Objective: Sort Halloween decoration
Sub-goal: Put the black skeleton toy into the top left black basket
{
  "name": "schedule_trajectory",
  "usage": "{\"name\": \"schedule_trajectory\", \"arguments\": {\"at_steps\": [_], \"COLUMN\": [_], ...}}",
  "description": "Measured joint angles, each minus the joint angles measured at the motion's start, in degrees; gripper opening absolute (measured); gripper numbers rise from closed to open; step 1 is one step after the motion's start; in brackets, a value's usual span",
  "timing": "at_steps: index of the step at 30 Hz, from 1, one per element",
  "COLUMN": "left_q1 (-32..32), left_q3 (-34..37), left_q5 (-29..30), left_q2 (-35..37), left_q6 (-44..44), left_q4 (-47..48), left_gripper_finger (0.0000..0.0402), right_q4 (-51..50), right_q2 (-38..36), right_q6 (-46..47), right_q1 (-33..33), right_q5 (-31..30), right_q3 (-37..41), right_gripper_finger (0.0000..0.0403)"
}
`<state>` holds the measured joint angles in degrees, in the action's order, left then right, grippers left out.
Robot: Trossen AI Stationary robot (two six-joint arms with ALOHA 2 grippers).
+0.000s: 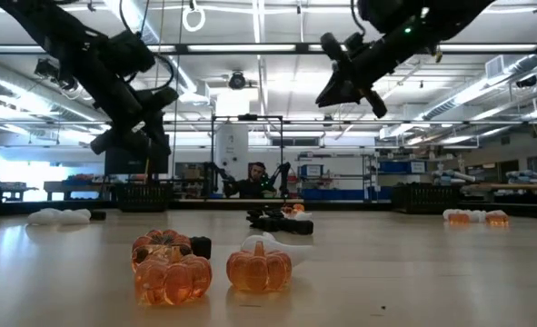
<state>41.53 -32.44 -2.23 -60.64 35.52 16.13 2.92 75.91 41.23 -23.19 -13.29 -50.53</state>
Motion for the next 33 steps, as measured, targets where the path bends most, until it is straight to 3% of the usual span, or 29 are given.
{"name": "schedule_trajectory", "arguments": {"at_steps": [5,10,17,22,29,33], "left_q1": [1.17,1.17,4.4,9.25,11.88,11.88], "left_q3": [-1.34,-1.32,-2.21,-3.59,-10.61,-16.15], "left_q5": [0.07,2.87,4.36,8.64,4.48,4.58], "left_q2": [-1.91,-2.43,-2.23,-2.23,-2.23,-2.23], "left_q6": [2.65,2.67,0.54,-0.7,-0.89,-3.75], "left_q4": [5.24,12.07,19.71,22.71,22.66,21.82], "left_gripper_finger": [0.0155,0.0155,0.0155,0.0155,0.0155,0.0155], "right_q4": [-0.08,-0.22,-0.24,0.52,-0.28,-3.69], "right_q2": [5.34,8.92,9.15,9.21,9.15,9.29], "right_q6": [-7.03,-8.0,-7.8,-7.8,-7.1,-9.32], "right_q1": [-6.93,-10.46,-10.73,-10.78,-11.56,-11.82], "right_q5": [9.52,16.87,13.09,12.84,12.7,8.16], "right_q3": [-5.4,-7.82,-8.02,-8.08,-8.08,-8.08], "right_gripper_finger": [0.0046,0.0046,0.0046,0.0046,0.0046,0.0046]}}
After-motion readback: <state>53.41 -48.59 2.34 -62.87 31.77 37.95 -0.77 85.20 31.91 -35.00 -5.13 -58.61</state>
